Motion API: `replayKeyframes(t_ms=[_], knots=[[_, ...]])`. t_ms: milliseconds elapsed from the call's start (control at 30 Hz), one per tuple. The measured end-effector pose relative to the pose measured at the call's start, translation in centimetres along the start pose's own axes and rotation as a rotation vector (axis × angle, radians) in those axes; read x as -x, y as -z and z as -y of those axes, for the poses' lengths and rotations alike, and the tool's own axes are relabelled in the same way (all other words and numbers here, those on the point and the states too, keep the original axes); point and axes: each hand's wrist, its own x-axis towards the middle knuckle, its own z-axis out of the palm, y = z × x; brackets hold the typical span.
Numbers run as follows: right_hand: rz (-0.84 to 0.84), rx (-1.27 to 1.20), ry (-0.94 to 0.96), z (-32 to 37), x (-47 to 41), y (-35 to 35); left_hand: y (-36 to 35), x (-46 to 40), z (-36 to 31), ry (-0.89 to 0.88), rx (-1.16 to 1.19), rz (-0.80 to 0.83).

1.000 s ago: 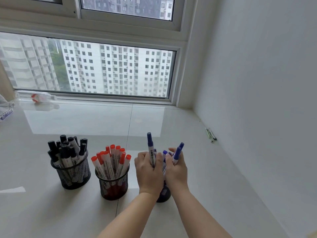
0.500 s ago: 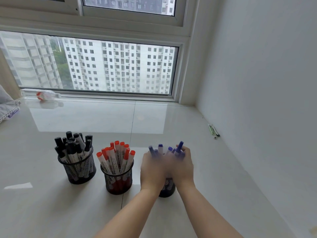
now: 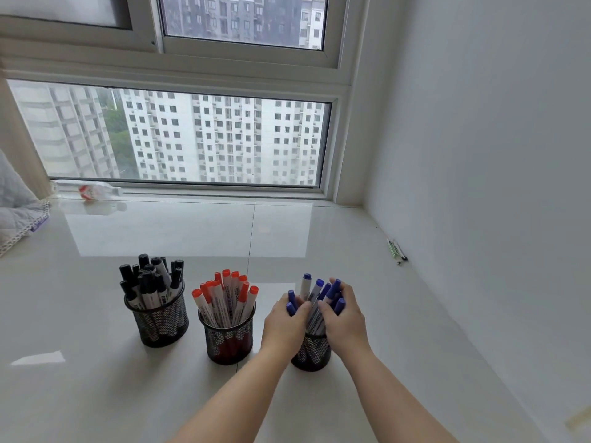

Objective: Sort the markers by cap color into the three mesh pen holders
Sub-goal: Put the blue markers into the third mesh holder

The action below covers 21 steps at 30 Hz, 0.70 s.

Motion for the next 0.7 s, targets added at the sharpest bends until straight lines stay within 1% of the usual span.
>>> replayKeyframes(t_ms=[67,200,300,433,500,633,700], knots=[[0.046,0.025,-0.012,0.3,0.0,0.7,0.7,0.4,-0.3,0.004,-0.024,0.044],[0.142,0.049,-0.025,1.1,0.0,2.4,2.1,1.4,-0.7,0.0,-0.012,0.076],[0.175,0.108,-0.019,1.7,-0.3,3.5,3.3,1.7,-0.9,-0.002,-0.003,0.104],[0.2,0.248,-0.009,2.2,-0.5,4.5,3.9,1.7,-1.9,-0.013,0.009,0.134],[0.189,0.31,0.007,2.4,-0.4,4.8,3.8,1.6,-2.4,-0.052,-0.072,0.132],[0.173,0.392,0.029,2.7,-0.4,5.2,3.1,0.5,-3.7,-0.213,-0.309,0.039],[0.172,0.418,0.028,3.0,-0.5,5.3,2.7,-0.7,-4.8,-0.252,-0.401,0.055]])
